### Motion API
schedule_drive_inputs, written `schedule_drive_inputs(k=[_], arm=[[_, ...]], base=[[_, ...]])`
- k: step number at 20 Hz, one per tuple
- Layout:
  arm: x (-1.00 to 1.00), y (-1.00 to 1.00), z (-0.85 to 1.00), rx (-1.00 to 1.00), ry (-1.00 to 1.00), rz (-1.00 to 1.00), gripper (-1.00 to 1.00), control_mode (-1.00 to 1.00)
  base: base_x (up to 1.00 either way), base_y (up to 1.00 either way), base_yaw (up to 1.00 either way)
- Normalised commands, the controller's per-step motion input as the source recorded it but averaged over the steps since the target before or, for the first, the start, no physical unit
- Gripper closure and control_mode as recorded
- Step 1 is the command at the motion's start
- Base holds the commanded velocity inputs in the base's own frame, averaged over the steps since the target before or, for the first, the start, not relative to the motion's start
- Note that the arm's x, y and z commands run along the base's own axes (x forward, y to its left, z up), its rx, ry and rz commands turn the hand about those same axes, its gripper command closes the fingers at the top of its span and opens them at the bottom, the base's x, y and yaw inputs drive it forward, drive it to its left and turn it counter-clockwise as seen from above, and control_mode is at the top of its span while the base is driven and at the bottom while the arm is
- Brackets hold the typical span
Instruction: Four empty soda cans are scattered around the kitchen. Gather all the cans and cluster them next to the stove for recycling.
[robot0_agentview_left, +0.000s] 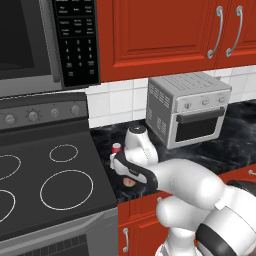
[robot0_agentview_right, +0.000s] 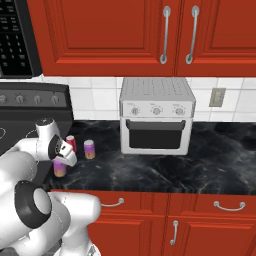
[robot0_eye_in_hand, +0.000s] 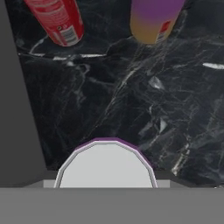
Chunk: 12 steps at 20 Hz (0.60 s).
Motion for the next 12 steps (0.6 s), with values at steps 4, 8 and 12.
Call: schedule_drive_inputs(k=[4, 8, 12], arm=[[0.08, 0.04, 0.0, 0.0, -0.06, 0.0, 1.0, -1.0], [0.09, 0.04, 0.0, -0.01, -0.08, 0.0, 1.0, -1.0], [0.08, 0.01, -0.02, -0.01, -0.05, 0.0, 1.0, -1.0]], base=[[0.0, 0.0, 0.0], [0.0, 0.0, 0.0], [0.0, 0.0, 0.0]])
